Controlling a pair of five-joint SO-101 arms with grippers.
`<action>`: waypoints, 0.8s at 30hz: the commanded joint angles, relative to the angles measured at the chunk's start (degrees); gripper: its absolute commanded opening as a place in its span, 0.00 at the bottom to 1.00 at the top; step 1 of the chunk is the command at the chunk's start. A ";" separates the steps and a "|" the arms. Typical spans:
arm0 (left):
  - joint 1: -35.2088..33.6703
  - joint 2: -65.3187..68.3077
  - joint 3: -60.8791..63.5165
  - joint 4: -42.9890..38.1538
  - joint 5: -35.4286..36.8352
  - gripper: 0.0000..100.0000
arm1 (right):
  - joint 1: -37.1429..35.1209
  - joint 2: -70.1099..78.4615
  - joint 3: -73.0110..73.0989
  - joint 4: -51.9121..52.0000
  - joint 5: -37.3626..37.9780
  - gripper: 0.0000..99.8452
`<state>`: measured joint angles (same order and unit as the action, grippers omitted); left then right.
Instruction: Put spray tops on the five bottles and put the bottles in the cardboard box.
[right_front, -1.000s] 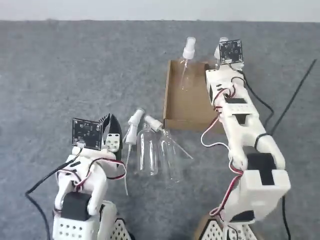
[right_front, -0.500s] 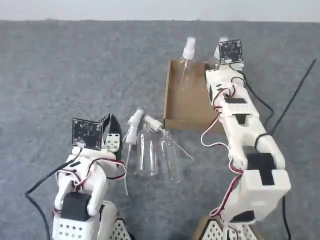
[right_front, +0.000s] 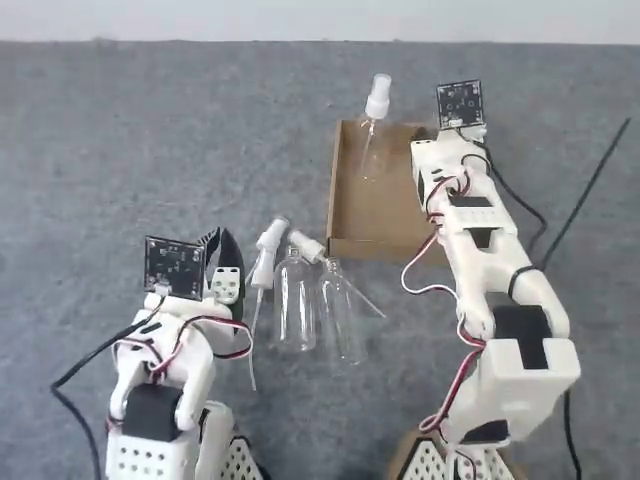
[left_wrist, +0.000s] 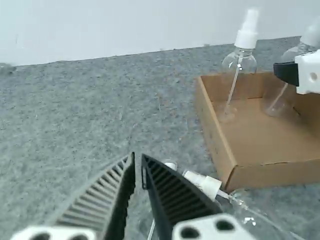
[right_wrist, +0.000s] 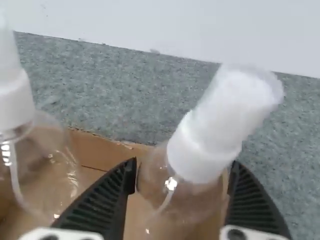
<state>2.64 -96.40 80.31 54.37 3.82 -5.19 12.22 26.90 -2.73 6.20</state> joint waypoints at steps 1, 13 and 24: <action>-0.26 -1.14 -0.31 -1.49 -0.26 0.01 | 0.22 -1.71 -3.96 -1.10 0.79 0.23; -0.26 -1.14 -0.22 -1.49 -0.26 0.01 | 0.22 -1.80 -4.04 -1.10 0.88 0.28; -0.26 -1.14 -0.22 -1.49 -0.26 0.01 | -0.04 -6.46 -5.98 3.12 0.88 0.33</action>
<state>2.64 -96.40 80.31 54.37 3.82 -5.19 12.13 26.29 -2.02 6.37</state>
